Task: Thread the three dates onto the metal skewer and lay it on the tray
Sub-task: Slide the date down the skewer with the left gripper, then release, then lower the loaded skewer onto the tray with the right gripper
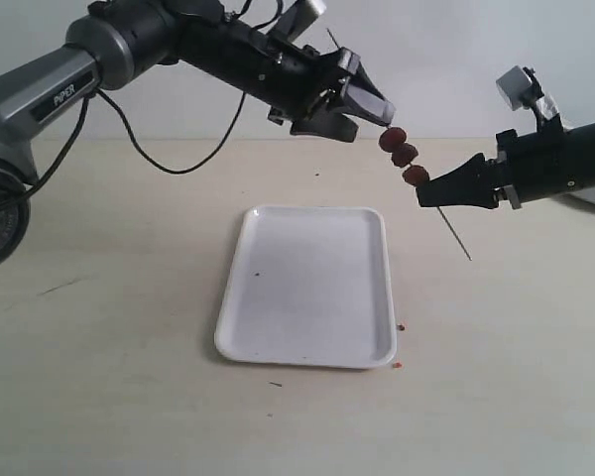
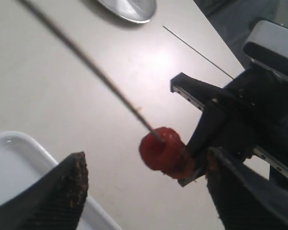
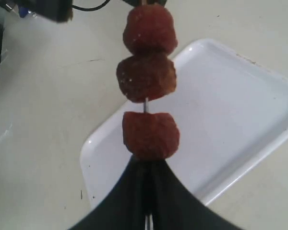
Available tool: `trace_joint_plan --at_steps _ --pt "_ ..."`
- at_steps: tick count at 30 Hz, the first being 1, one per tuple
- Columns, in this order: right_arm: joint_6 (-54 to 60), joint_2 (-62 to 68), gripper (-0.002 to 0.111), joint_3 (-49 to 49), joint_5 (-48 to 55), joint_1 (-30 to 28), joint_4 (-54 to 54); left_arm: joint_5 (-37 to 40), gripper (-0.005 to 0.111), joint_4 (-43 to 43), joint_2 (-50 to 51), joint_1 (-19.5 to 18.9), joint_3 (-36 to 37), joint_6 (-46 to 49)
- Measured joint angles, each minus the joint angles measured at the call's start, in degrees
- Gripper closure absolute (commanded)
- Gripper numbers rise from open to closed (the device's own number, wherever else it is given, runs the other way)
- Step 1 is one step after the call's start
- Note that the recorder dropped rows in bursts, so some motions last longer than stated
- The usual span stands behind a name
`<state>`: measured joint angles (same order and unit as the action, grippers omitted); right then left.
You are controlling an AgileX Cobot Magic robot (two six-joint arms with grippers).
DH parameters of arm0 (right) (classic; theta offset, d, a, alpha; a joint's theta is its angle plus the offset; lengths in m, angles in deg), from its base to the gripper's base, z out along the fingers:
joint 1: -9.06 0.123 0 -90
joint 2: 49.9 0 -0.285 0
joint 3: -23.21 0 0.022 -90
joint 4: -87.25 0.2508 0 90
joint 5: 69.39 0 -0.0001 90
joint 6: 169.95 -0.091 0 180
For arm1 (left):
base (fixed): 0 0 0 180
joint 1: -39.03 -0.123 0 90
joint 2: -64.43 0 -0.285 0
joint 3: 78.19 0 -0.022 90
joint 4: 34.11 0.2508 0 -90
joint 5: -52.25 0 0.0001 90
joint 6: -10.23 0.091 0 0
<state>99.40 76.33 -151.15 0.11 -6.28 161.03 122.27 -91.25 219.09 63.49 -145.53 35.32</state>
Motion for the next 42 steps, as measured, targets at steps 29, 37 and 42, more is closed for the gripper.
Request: trace_joint_plan --at_steps 29,37,42 --pt "-45.94 0.00 0.108 0.79 -31.34 28.10 0.31 0.19 0.107 34.79 -17.89 -5.60 0.85 -10.19" --pt "-59.46 0.00 0.108 2.62 -48.48 37.06 0.39 0.19 0.107 41.27 -25.40 -6.75 9.25 -11.52" --pt "-63.22 0.00 0.108 6.88 -54.20 37.60 0.43 0.19 0.107 41.62 -30.33 -7.21 18.25 -11.41"
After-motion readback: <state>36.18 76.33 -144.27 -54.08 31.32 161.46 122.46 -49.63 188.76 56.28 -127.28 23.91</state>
